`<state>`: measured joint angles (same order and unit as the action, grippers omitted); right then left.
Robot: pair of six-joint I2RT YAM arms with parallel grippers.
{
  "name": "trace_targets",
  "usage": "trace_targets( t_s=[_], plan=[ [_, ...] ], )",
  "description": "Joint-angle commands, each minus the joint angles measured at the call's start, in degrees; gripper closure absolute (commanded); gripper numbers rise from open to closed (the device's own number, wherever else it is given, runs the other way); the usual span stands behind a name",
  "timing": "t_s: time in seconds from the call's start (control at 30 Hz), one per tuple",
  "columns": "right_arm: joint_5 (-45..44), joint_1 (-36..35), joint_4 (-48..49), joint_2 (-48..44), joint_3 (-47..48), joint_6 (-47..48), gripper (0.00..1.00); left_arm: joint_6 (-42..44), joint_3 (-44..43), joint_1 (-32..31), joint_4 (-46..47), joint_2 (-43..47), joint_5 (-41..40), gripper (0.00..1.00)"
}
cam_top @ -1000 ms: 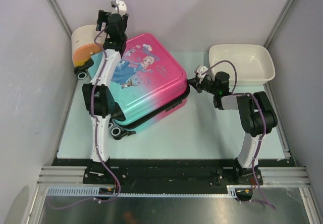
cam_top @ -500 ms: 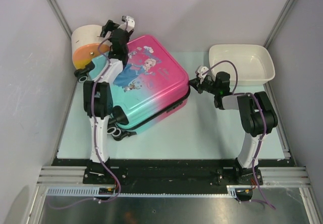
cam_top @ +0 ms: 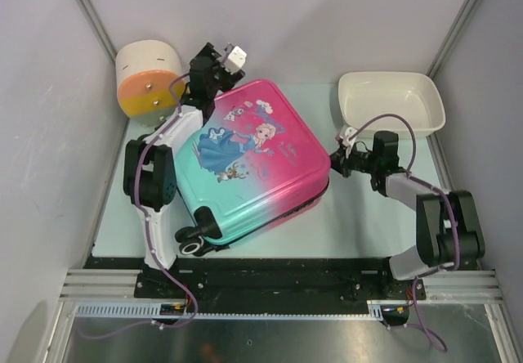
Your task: Open, take out, and arrange the luggage
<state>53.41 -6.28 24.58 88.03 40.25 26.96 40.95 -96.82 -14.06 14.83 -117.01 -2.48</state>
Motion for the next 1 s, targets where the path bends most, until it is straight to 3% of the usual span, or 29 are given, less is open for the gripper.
trace_targets(
  t_s=[0.0,0.13,0.27,0.3,0.37,0.4,0.47,0.5,0.63,0.8,0.97],
  plan=[
    [8.7,-1.9,-15.7,-9.0,-1.9,12.3,1.0,-8.5,-2.0,-5.2,-12.1,1.1,7.2,0.0],
    [8.1,-2.0,-18.7,-12.5,-3.6,10.3,1.0,-15.7,-8.6,-4.3,-20.3,6.2,-2.1,0.0],
    [7.2,-1.9,-21.4,-13.8,-3.6,10.2,1.0,-27.7,-8.7,2.2,-32.0,17.2,1.7,0.0],
    [7.0,-1.9,-22.0,-14.0,-3.6,10.3,1.0,-34.9,-7.0,4.1,-34.1,22.0,4.0,0.0],
    [7.0,-1.9,-22.7,-14.7,-3.6,10.5,1.0,-40.7,-2.8,10.6,-37.8,28.1,13.6,0.0],
    [7.0,-2.0,-23.3,-15.0,-3.6,10.7,1.0,-45.2,3.9,12.7,-38.1,35.2,17.4,0.0],
    [7.1,-2.0,-23.9,-15.4,-3.6,11.1,1.0,-46.0,11.5,17.3,-38.7,41.9,23.3,0.0],
    [7.3,-1.9,-24.2,-15.7,-3.6,11.5,1.0,-44.7,18.0,18.2,-39.3,45.8,24.3,0.0],
    [7.7,-1.7,-27.9,-16.4,-3.6,13.2,1.0,-44.0,28.8,22.0,-46.6,59.5,26.8,0.0],
    [7.3,-1.2,-28.6,-16.7,-3.6,13.6,1.0,-45.7,38.8,24.2,-51.6,63.3,31.2,0.0],
    [6.6,-0.4,-28.0,-17.3,-3.6,13.3,1.0,-50.4,39.9,23.0,-51.5,55.3,34.9,0.0]
  ],
)
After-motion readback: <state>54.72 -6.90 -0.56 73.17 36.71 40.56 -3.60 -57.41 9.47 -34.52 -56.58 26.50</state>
